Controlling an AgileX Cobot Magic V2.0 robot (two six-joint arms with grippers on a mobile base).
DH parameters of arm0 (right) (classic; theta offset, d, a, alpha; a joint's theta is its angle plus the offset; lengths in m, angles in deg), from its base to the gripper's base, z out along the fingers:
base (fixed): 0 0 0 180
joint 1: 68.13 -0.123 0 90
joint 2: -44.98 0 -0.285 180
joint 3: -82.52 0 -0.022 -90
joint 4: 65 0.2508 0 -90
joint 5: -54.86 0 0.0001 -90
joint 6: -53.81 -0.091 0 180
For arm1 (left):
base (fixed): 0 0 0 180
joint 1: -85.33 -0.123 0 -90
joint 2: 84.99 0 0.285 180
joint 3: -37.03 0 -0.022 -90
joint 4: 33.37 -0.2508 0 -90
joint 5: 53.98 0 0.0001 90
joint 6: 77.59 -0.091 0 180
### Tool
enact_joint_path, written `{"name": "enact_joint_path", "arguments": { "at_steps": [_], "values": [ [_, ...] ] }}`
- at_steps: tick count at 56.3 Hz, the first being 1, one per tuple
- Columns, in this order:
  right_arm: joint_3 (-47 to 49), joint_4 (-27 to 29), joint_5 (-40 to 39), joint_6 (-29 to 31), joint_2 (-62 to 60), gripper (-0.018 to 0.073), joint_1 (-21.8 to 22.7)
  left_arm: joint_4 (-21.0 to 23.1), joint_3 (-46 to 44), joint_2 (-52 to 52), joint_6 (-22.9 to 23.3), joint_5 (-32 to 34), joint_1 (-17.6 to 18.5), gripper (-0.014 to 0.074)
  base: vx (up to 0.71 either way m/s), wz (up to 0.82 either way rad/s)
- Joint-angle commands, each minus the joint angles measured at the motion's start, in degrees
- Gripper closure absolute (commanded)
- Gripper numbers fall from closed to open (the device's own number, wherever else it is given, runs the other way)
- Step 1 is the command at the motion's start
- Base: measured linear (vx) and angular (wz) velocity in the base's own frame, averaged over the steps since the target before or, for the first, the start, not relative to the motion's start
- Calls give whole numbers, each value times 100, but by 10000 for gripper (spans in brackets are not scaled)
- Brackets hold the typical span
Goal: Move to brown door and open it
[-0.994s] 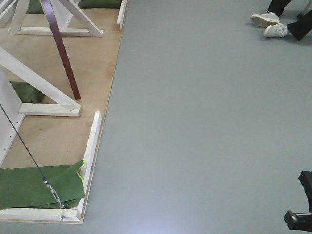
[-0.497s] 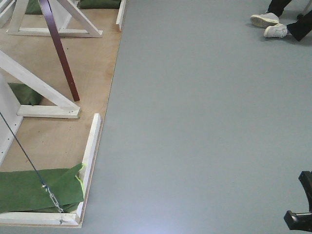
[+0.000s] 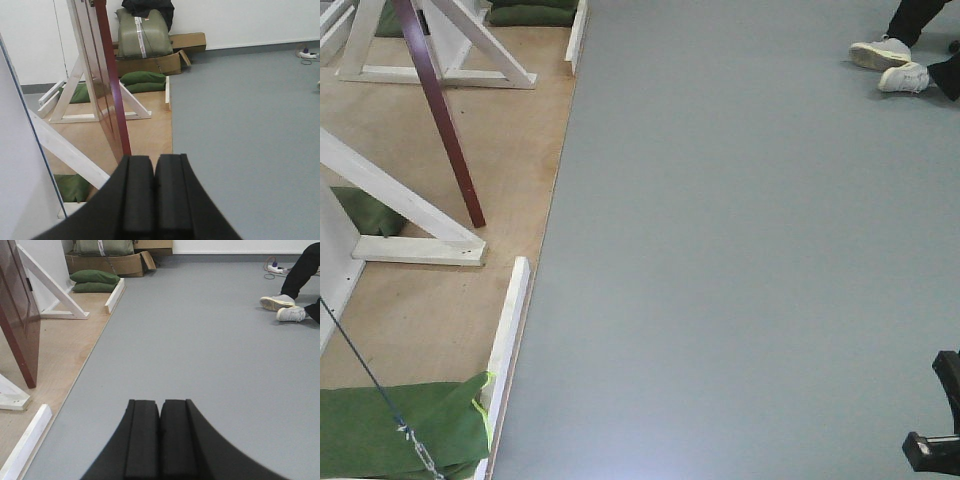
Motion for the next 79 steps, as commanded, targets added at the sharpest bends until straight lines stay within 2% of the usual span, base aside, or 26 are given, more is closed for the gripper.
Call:
{"name": "enact_joint_path", "arguments": {
  "at_steps": [1,79],
  "values": [
    [-25,-20,-431,37,-32,559,4,56,-140,75,0,483,38,603,22,3],
    [-25,-20,-431,37,-32,559,4,56,-140,75,0,483,38,603,36,-2]
  ]
}}
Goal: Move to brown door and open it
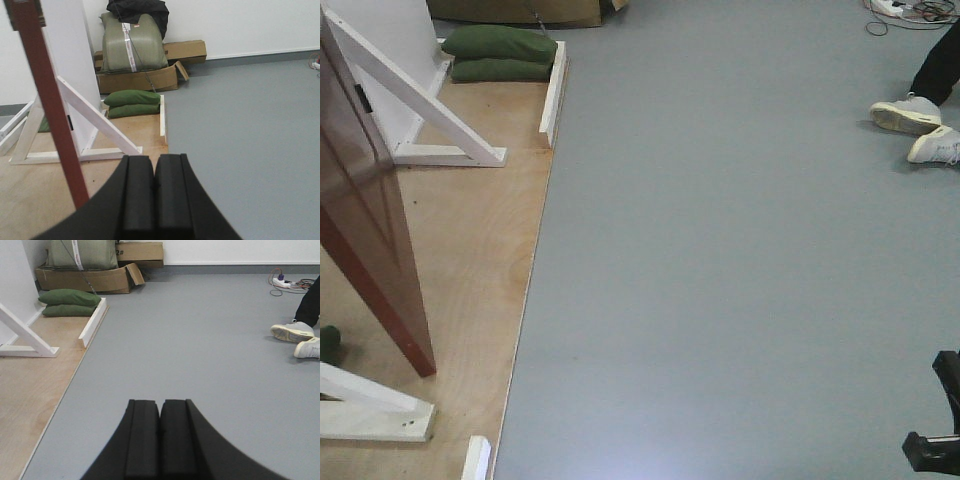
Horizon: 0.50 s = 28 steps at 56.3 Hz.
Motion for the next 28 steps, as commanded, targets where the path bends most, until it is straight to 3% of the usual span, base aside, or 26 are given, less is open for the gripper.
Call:
{"name": "enact_joint_path", "arguments": {
  "at_steps": [1,28],
  "values": [
    [-25,-20,-431,37,-32,559,4,56,-140,75,0,483,38,603,40,-5],
    [-25,-20,-431,37,-32,559,4,56,-140,75,0,483,38,603,38,-2]
  ]
}}
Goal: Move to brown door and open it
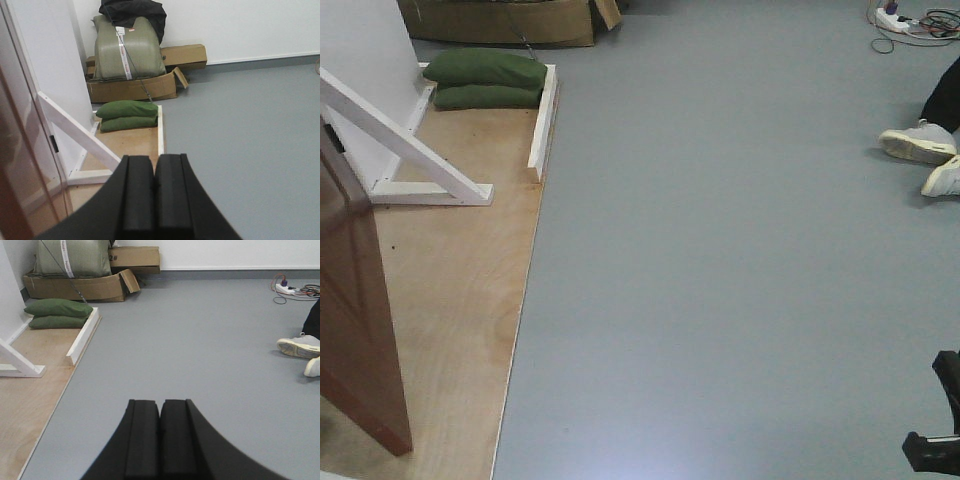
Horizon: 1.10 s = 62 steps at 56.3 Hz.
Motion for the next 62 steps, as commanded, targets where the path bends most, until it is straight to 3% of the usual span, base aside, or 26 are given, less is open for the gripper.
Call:
{"name": "enact_joint_path", "arguments": {
  "at_steps": [1,31,62],
  "values": [
    [-25,-20,-431,37,-32,559,4,56,-140,75,0,483,38,603,35,0],
    [-25,-20,-431,37,-32,559,4,56,-140,75,0,483,38,603,27,1],
    [-25,-20,-431,37,-32,559,4,56,-140,75,0,483,38,603,9,1]
  ]
}}
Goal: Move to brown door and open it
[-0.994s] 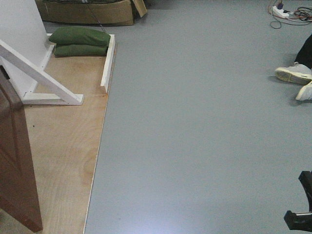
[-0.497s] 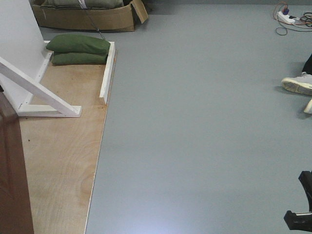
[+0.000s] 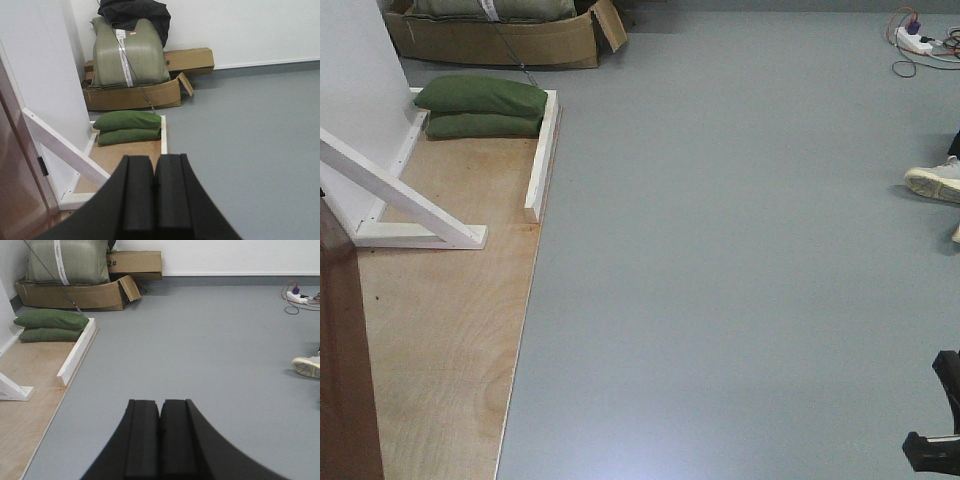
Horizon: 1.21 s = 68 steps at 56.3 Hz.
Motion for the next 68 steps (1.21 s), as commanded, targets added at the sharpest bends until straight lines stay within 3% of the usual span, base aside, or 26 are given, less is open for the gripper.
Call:
{"name": "enact_joint_path", "arguments": {
  "at_steps": [1,33,44,55,68],
  "values": [
    [-25,-20,-431,37,-32,559,4,56,-140,75,0,483,38,603,4,0],
    [-25,-20,-431,37,-32,559,4,56,-140,75,0,483,25,603,1,0],
    [-25,-20,-431,37,-32,559,4,56,-140,75,0,483,-437,603,0,0],
    [-25,-20,-431,37,-32,559,4,56,-152,62,0,497,-485,603,0,0],
    [-25,-20,-431,37,-32,559,4,20,-468,-501,39,1867,-495,603,0,0]
  ]
}}
